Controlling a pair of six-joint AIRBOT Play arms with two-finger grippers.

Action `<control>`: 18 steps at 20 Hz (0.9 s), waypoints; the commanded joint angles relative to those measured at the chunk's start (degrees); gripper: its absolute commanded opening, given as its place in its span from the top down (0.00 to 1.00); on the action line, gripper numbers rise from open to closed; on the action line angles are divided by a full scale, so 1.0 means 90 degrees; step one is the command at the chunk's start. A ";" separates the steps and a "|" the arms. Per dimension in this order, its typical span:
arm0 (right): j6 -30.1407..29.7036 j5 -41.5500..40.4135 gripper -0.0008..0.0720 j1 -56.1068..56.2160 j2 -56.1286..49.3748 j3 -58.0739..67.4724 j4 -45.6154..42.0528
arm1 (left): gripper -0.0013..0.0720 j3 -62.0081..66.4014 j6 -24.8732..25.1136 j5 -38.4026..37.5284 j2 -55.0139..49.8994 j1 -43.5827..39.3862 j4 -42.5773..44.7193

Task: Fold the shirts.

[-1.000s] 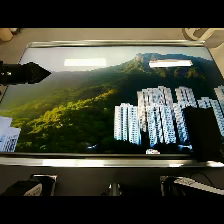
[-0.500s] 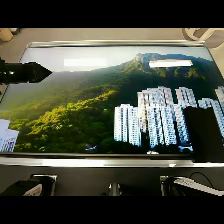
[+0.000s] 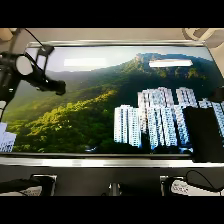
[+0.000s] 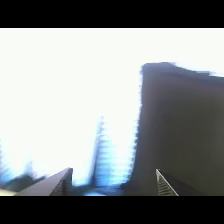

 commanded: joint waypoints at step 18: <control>0.0039 0.0223 0.12 0.1435 0.0080 -0.1270 -0.0029 | 0.14 -0.0532 -0.0505 0.0454 0.0180 -0.0027 -0.0090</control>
